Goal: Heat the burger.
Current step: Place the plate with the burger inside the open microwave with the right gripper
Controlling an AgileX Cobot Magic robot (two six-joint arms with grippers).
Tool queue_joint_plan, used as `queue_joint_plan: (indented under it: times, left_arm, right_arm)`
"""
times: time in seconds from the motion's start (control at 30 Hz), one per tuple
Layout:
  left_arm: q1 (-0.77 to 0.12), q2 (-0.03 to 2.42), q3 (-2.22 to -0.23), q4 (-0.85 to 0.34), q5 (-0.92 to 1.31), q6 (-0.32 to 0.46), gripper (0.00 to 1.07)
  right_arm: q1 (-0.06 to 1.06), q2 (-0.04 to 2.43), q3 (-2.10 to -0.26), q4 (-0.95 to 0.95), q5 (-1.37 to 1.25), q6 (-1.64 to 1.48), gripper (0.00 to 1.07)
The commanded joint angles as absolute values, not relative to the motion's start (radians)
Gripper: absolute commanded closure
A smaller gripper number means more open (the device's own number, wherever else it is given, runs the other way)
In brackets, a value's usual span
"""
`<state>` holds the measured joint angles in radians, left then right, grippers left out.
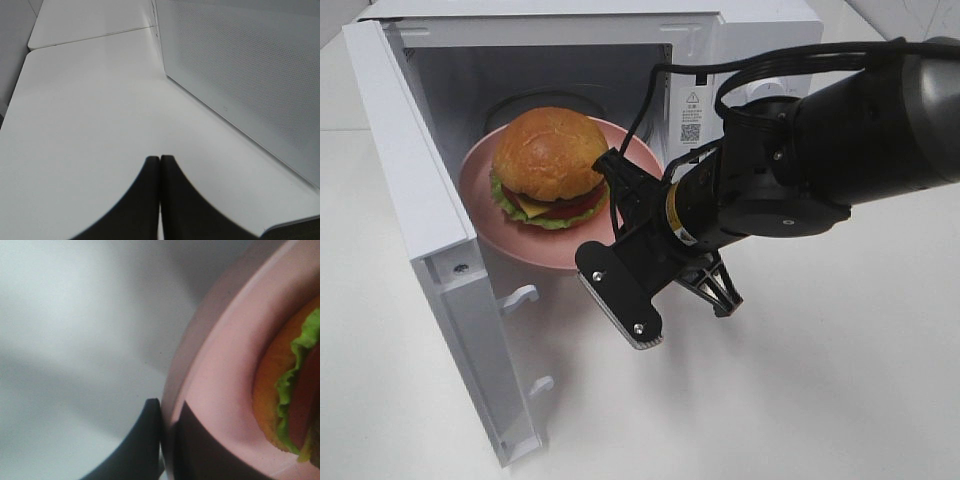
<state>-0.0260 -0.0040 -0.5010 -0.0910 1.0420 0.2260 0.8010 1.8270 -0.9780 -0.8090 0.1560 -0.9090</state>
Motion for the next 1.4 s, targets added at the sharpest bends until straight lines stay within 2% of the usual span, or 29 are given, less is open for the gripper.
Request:
queue_joint_plan:
  times: [0.03,0.27,0.67,1.4]
  left_arm:
    - [-0.021,-0.026,-0.498,-0.091,1.037,0.222,1.06]
    - [-0.021,-0.026,-0.498,-0.091,1.037,0.222,1.06]
    - [-0.021,-0.026,-0.498,-0.091,1.037,0.222,1.06]
    - [-0.021,-0.026,-0.498,-0.091,1.037,0.222,1.06]
  right_arm:
    - [0.8,1.819,-1.028,-0.818,0.113,-0.92,1.07]
    - [0.8,1.855,-1.081,-0.788,0.157,-0.944,1.07]
    - [0.8,1.946,-1.267,-0.42,0.336,-1.269,1.07]
    - [0.709,2.194,-1.7,-0.238,0.532,-1.241,1.07]
